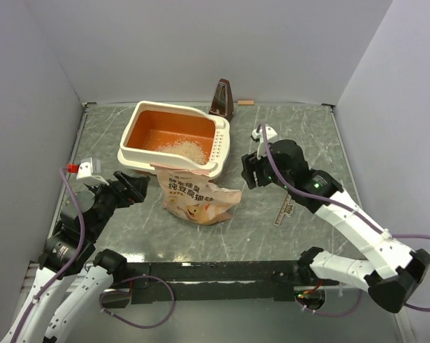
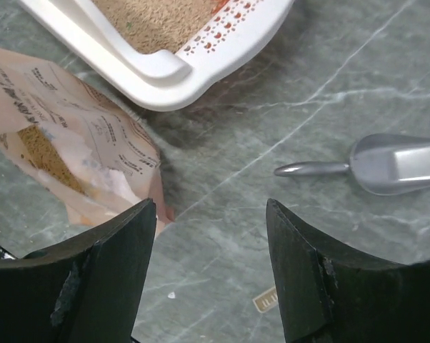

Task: Fill the litter box with clean litter

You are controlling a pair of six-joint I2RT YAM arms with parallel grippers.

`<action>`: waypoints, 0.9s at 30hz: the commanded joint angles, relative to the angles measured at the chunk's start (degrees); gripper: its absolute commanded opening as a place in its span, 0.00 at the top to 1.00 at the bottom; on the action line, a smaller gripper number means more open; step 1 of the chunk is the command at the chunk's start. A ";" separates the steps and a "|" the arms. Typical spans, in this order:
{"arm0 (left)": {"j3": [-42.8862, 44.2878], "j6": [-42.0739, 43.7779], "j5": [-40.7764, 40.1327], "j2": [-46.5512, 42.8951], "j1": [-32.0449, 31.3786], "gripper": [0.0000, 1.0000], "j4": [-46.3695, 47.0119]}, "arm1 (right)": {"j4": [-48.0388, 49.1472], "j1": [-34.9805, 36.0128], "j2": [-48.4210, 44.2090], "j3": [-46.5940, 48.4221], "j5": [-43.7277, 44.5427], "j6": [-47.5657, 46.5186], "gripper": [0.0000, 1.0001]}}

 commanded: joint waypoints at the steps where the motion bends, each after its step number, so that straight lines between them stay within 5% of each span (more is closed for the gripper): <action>1: 2.08 1.36 1.67 0.02 0.10 0.09 1.37 | 8.57 -2.82 2.54 -1.91 -7.86 3.47 0.29; 13: -1.08 0.75 6.59 -0.42 0.10 0.08 2.77 | 19.21 -12.33 13.60 -3.06 -36.15 5.50 0.29; 27: -2.05 2.15 9.06 1.34 0.10 0.08 3.66 | 20.61 -12.59 20.82 -4.38 -49.17 3.74 0.31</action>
